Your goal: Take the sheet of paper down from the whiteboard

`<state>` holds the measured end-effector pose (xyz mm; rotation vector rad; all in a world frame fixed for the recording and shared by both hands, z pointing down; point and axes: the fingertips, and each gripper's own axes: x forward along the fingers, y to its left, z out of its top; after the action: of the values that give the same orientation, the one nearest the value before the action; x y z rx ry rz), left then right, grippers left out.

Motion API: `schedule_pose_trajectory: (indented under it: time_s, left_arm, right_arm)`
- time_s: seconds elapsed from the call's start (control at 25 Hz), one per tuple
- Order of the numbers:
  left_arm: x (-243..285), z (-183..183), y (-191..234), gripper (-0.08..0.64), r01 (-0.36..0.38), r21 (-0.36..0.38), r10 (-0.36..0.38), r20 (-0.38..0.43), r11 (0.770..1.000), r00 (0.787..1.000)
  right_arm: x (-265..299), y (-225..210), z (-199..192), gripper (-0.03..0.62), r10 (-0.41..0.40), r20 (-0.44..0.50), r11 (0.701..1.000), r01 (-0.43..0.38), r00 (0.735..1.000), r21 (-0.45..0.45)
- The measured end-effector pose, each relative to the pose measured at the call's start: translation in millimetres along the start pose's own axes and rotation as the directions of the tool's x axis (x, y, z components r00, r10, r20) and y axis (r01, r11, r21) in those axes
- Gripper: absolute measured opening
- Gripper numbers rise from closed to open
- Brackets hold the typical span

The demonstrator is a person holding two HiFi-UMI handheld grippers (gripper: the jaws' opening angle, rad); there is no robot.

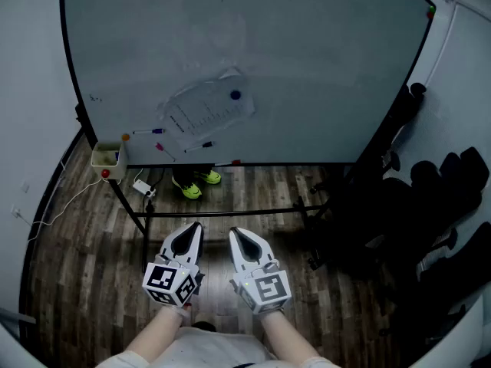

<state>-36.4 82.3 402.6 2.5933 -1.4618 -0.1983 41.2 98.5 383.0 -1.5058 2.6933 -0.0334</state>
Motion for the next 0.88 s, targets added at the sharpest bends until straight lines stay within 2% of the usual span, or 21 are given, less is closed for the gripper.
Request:
schedule_pose_trajectory:
  time_s: [0.36, 0.68, 0.76, 0.88]
  left_arm:
    - [4.7, -3.4, -12.9, 0.015, -0.017, 0.028, 0.017, 0.003, 0.999, 1.0]
    - [39.4, -2.6, 6.8, 0.015, -0.032, 0.034, 0.031, 0.017, 0.999, 0.999]
    - [53.2, 1.6, 13.0, 0.015, -0.027, 0.047, 0.026, 0.023, 0.999, 0.999]
    - [73.5, 6.6, 25.5, 0.015, -0.018, 0.075, 0.016, 0.024, 0.997, 1.0]
  right_arm:
    - [-3.4, -14.2, -4.6, 0.02, 0.019, 0.01, 1.0, -0.019, 1.0, -0.01]
    - [29.8, -31.4, -3.5, 0.02, 0.056, 0.015, 0.998, -0.056, 0.998, -0.015]
    - [43.8, -37.7, -5.2, 0.02, 0.073, 0.018, 0.996, -0.072, 0.997, -0.055]
    - [69.3, -43.5, 0.0, 0.02, 0.103, 0.004, 0.97, -0.099, 0.995, -0.224]
